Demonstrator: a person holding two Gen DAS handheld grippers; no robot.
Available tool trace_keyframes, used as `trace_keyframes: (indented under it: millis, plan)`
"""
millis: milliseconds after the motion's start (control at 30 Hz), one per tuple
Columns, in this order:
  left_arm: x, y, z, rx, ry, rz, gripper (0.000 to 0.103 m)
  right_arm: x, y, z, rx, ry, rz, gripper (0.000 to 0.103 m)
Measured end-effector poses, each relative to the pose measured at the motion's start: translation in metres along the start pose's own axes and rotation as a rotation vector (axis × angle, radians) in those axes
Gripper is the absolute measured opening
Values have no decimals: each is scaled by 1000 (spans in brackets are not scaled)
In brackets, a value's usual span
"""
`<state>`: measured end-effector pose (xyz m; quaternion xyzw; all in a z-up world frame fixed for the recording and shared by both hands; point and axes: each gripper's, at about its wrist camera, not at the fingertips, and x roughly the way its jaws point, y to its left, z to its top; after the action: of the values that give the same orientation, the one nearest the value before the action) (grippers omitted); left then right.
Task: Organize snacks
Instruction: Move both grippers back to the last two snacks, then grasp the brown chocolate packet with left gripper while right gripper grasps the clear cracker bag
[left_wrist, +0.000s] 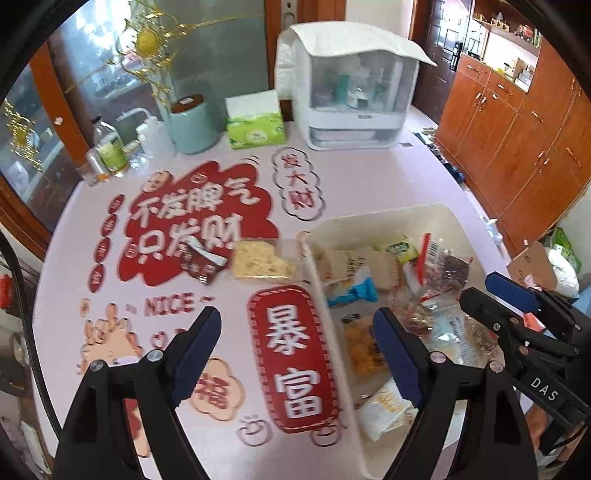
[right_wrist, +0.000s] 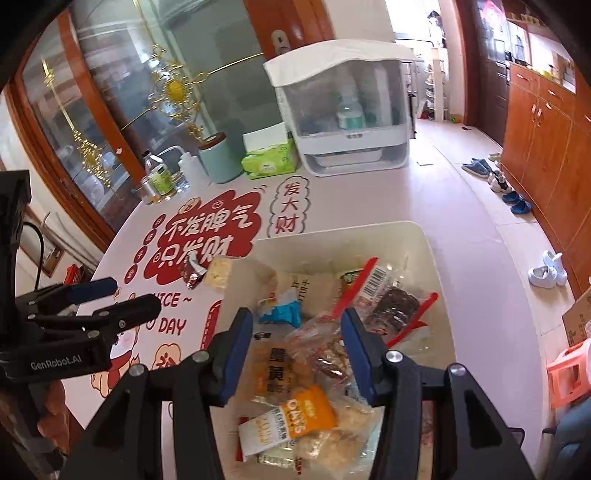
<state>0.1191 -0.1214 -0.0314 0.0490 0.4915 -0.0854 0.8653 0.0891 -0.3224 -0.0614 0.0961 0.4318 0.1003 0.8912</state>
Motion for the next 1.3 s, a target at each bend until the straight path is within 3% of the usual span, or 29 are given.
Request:
trace_keyframes:
  millis: [233,467,567,700,833,1100,1300]
  plan:
    - [-38,64,23,-3,-53,149,89,-1,40,23,-104,-16,51,50]
    - [-58,125,58,-4,-106,283,93,13,89,80,-234,-11,126,51]
    - [-51,144,78,-17,-104,296,94,35,116,105,-339,35,159,62]
    - [-14,164,100,-52,-43,271,94,79,143,124,-463,126,197,66]
    - [45,172,108,-78,46,251,94,133,158,123,-581,206,185,66]
    - [166,170,86,-57,259,185,94,221,164,89,-792,437,179,66]
    - [233,179,72,-73,370,159,94,258,170,76,-860,559,190,66]
